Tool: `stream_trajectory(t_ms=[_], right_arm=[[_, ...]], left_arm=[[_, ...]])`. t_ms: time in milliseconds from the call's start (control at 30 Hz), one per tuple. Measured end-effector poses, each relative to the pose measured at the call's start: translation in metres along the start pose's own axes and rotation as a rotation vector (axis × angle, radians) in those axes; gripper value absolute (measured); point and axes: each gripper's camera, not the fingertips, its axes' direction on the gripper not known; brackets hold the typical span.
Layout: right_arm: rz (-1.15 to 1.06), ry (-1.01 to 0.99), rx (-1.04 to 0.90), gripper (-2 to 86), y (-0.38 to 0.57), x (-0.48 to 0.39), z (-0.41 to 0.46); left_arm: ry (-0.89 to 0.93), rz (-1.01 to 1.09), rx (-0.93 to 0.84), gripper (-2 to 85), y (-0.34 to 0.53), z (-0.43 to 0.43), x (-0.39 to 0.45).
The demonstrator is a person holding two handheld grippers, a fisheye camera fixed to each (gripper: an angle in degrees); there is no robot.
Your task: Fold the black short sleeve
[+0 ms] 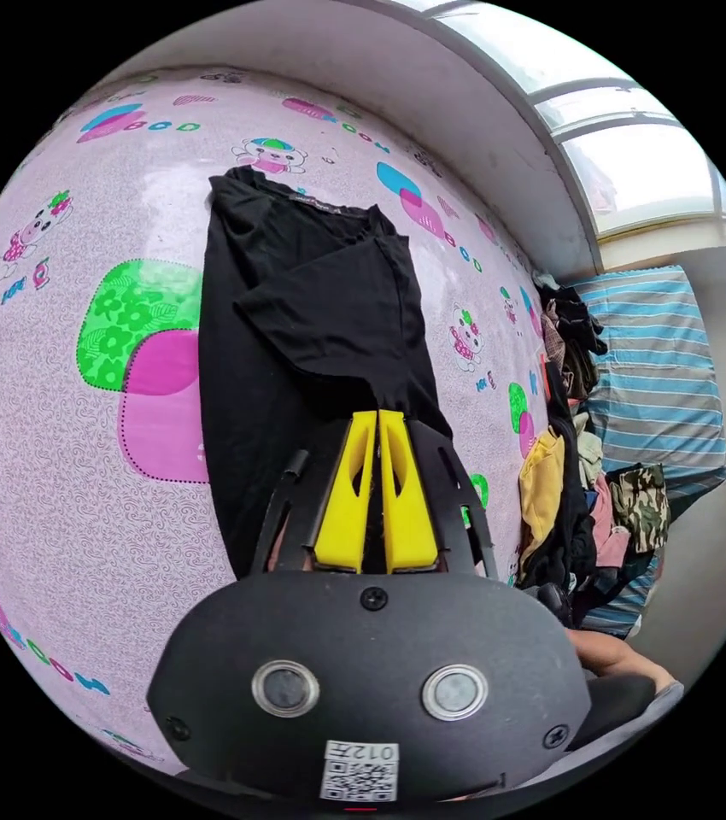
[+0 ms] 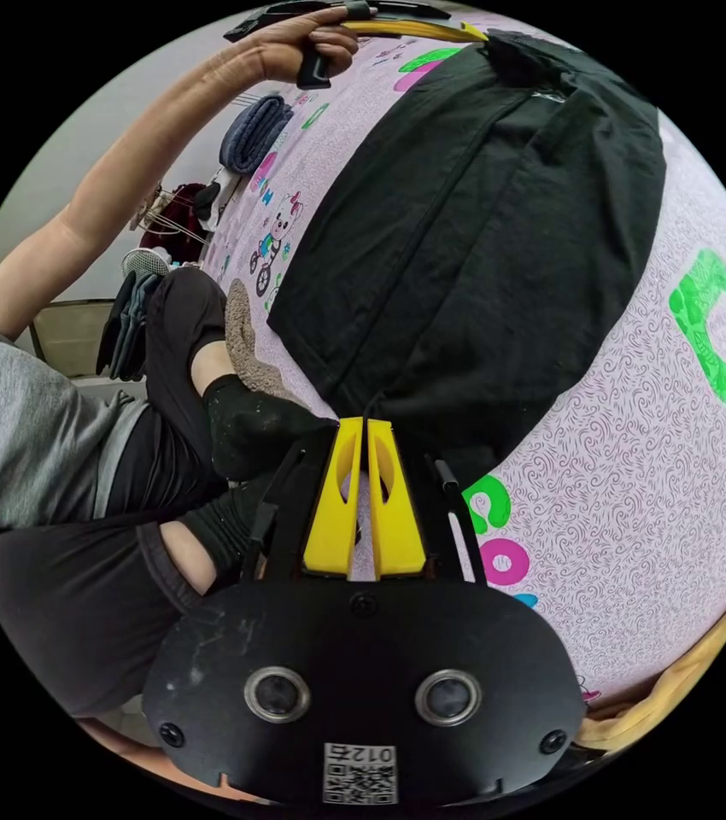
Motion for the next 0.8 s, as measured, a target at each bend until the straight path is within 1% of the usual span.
stream_trajectory(t_ms=[67,100,133,167,233,333,367,467,533,667,700,800], right_arm=[[0.005,-0.013,-0.014,-0.4,-0.004,0.001,0.001],[0.006,-0.019,-0.013,-0.4,-0.004,0.001,0.000],[0.008,-0.026,-0.014,-0.4,-0.006,0.001,-0.003],[0.006,-0.027,-0.018,-0.4,-0.007,0.000,-0.005],[0.001,-0.022,-0.022,-0.3,-0.008,-0.002,-0.009],[0.003,-0.020,-0.019,0.3,-0.007,-0.007,-0.015],[0.010,-0.026,-0.024,0.8,-0.006,-0.007,-0.017],[0.012,-0.044,-0.040,2.3,0.000,-0.011,-0.028],[0.022,-0.046,-0.022,2.7,0.003,-0.012,-0.041],[0.080,-0.018,0.101,2.8,0.008,-0.008,-0.078],[0.085,-0.017,0.116,2.8,0.007,-0.008,-0.082],[0.086,-0.031,0.137,2.6,0.001,-0.012,-0.088]], left_arm=[[-0.034,0.022,-0.041,0.0,-0.003,0.003,0.001],[-0.062,0.044,-0.111,0.0,-0.005,0.013,0.002],[-0.087,0.046,-0.139,0.0,-0.005,0.017,0.001],[-0.141,0.037,-0.156,0.0,-0.003,0.023,-0.002],[-0.149,0.021,-0.144,0.1,0.001,0.027,-0.009],[-0.093,-0.051,-0.113,0.4,0.009,0.025,-0.023],[-0.074,-0.061,-0.071,0.5,0.016,0.018,-0.024],[-0.079,-0.064,0.048,0.7,0.035,-0.004,-0.020],[-0.067,-0.020,0.081,0.7,0.046,-0.009,-0.011],[0.081,0.102,-0.053,1.1,0.051,0.016,0.018],[0.130,0.106,-0.100,1.4,0.049,0.027,0.024],[0.199,0.066,-0.150,2.4,0.043,0.046,0.032]])
